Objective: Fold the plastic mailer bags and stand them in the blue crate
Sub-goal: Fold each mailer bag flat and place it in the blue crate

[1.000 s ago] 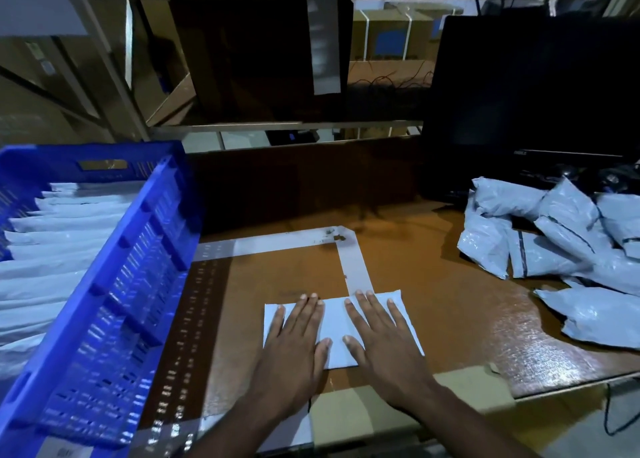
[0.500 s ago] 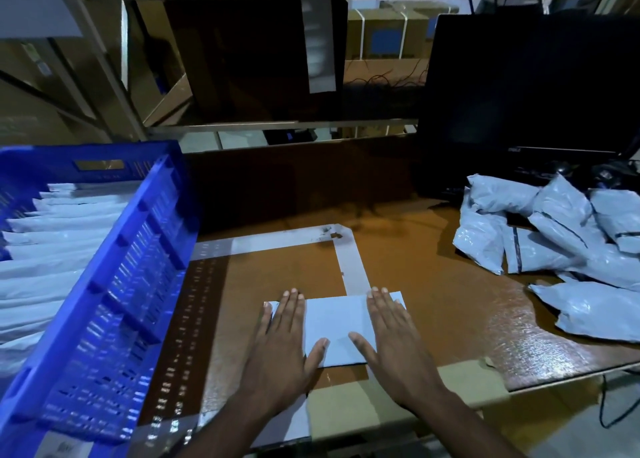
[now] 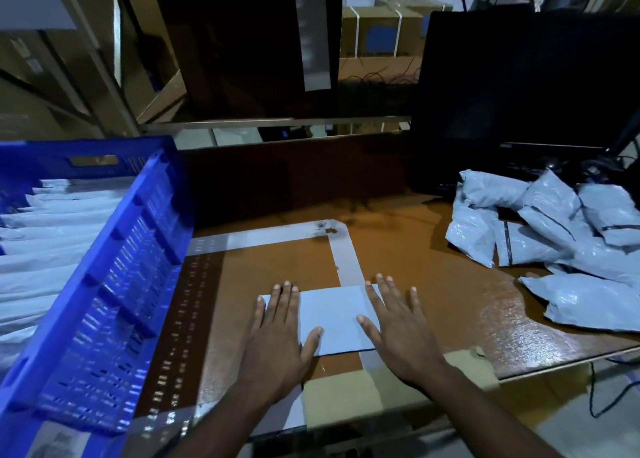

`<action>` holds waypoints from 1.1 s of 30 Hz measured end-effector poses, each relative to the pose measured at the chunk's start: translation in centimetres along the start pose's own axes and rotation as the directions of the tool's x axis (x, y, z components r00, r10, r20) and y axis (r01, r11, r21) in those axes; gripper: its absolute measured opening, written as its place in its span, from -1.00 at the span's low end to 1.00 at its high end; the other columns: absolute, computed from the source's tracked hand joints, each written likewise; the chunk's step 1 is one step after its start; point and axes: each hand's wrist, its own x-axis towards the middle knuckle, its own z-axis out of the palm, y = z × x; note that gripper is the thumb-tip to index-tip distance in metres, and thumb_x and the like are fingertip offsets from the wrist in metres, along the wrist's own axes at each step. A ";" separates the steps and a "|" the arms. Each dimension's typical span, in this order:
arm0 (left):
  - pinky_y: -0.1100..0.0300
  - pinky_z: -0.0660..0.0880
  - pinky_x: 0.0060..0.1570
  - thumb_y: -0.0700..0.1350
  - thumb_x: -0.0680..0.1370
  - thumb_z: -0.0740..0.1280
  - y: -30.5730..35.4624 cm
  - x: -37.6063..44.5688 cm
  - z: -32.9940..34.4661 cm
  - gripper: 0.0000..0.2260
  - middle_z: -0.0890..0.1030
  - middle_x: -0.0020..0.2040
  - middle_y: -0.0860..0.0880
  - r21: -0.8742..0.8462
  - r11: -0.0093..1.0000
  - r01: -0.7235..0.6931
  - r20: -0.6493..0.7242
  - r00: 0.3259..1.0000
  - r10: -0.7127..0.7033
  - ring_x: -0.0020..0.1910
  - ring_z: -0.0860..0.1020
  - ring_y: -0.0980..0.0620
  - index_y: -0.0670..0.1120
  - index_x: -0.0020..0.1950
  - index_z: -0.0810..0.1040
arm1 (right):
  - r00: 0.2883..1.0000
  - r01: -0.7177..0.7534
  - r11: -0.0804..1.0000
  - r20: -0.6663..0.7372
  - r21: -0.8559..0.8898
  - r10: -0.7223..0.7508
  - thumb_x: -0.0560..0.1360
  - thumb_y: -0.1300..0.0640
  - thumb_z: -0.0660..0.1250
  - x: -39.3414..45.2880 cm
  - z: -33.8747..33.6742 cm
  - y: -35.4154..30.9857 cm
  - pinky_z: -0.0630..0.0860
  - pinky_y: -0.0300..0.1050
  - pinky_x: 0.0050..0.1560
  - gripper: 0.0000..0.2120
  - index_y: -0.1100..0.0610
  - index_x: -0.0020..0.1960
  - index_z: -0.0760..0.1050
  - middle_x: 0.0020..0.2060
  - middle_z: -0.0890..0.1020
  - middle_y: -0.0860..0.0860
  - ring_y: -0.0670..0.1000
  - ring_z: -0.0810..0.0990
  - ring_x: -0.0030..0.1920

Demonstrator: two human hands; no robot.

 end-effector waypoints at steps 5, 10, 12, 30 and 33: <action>-0.03 -0.33 0.57 0.41 0.44 -0.57 -0.1 0.2 -0.6 -0.16 -0.30 0.62 0.08 -0.052 0.999 -0.008 -0.042 0.999 0.005 0.59 -0.33 0.12 0.03 0.64 -0.28 | 0.997 0.031 0.999 -0.076 -0.031 -0.033 0.64 -0.35 -0.21 0.0 0.1 -0.2 -0.38 0.19 0.52 -0.32 -0.03 0.64 -0.14 0.61 -0.21 -0.08 -0.05 -0.39 0.56; -0.01 -0.20 0.56 0.31 0.59 -0.43 0.3 -1.4 -0.3 -0.29 -0.19 0.64 0.08 -0.070 0.976 -0.204 -0.029 0.979 0.203 0.62 -0.22 0.14 0.00 0.67 -0.11 | 0.970 0.230 0.973 -0.078 0.009 -0.229 0.66 -0.26 -0.29 -1.4 0.9 -3.2 -0.26 0.15 0.53 -0.39 -0.06 0.64 0.01 0.61 -0.07 -0.10 -0.09 -0.20 0.60; -0.02 -0.10 0.54 0.20 0.71 -0.18 0.1 -1.8 0.7 -0.41 0.00 0.66 0.01 -0.025 0.970 -0.243 0.010 0.970 0.243 0.64 -0.07 0.09 -0.07 0.67 0.07 | 0.974 0.216 0.976 -0.069 -0.018 -0.217 0.68 -0.24 -0.22 -1.6 1.7 -3.7 -0.19 0.15 0.52 -0.42 -0.06 0.63 0.07 0.61 0.03 -0.08 -0.05 -0.06 0.61; -0.02 -0.14 0.54 0.26 0.65 -0.32 0.2 -1.4 0.4 -0.32 0.00 0.66 0.04 -0.056 0.973 -0.224 0.038 0.973 0.226 0.63 -0.12 0.11 -0.05 0.67 0.04 | 0.982 0.186 0.982 0.015 0.015 -0.187 0.64 -0.32 -0.27 -1.2 1.3 -3.8 -0.21 0.15 0.51 -0.37 -0.10 0.63 0.05 0.61 0.02 -0.10 -0.03 -0.02 0.61; 0.14 -0.26 0.57 0.33 0.53 -0.44 0.2 -0.6 -1.1 -0.24 -0.15 0.60 0.17 -0.144 0.972 -0.186 0.077 0.977 0.198 0.61 -0.18 0.20 0.05 0.66 -0.06 | 0.982 0.182 0.981 0.035 0.073 -0.185 0.52 -0.40 -0.41 -0.1 -0.2 -3.9 -0.36 0.13 0.51 -0.22 -0.12 0.63 0.02 0.62 -0.04 -0.12 -0.09 -0.13 0.61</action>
